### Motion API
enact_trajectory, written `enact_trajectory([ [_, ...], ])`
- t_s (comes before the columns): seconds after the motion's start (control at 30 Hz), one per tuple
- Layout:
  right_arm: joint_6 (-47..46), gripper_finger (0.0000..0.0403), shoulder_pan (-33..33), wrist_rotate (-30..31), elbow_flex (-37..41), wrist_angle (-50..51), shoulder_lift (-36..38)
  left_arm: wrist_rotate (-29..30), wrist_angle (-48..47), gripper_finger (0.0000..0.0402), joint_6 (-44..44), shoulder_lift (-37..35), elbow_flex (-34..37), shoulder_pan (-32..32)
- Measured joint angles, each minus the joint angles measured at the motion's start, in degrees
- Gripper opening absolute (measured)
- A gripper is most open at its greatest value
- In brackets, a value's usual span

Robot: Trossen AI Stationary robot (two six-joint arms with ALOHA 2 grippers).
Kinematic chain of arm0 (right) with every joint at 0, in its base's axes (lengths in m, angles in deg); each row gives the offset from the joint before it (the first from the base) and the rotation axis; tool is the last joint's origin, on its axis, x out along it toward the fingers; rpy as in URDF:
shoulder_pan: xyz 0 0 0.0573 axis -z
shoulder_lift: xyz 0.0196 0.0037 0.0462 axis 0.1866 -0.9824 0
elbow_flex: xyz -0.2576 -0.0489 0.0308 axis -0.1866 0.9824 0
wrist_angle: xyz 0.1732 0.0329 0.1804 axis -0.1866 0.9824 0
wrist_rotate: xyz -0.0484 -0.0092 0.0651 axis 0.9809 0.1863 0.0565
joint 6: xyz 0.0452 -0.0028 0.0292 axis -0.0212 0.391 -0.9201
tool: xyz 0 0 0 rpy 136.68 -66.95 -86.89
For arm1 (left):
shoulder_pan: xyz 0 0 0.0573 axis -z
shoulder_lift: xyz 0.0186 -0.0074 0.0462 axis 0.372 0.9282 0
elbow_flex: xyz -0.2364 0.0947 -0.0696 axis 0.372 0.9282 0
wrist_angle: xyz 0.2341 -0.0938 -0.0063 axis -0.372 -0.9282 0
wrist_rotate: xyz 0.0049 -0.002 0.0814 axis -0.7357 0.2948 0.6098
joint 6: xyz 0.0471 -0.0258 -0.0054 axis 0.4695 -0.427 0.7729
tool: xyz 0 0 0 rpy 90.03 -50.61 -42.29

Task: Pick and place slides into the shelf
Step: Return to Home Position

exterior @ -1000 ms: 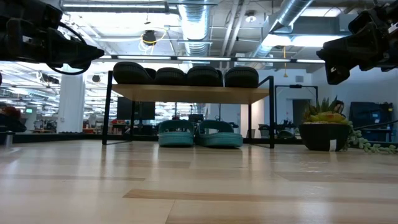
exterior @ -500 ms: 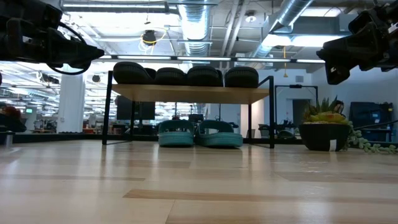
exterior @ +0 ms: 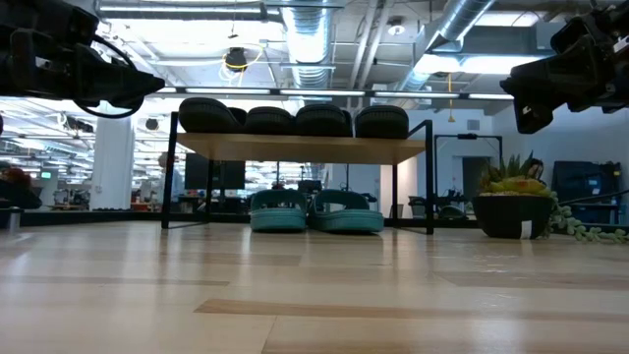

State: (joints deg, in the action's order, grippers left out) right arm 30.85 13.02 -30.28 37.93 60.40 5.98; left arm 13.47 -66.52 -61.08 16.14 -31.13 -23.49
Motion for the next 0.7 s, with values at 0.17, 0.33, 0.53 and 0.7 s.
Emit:
enact_trajectory([
  [0.17,0.0,0.0098,0.01,0.0,0.0,-0.02,0.0,-0.02,0.0,0.0091,-0.1,-0.01,0.0,0.0],
  [0.33,0.0,0.0098,0.02,0.0,0.0,0.0,0.0,-0.02,0.0,0.0091,-0.4,0.0,0.0,0.01],
  [0.53,0.0,0.0098,0.0,0.0,0.0,-0.02,0.0,-0.02,0.0,0.0091,-0.39,0.0,0.0,0.01],
  [0.7,0.0,0.0098,0.01,0.0,0.01,-0.01,0.0,-0.02,-0.01,0.0091,-0.06,0.0,0.0,0.02],
])
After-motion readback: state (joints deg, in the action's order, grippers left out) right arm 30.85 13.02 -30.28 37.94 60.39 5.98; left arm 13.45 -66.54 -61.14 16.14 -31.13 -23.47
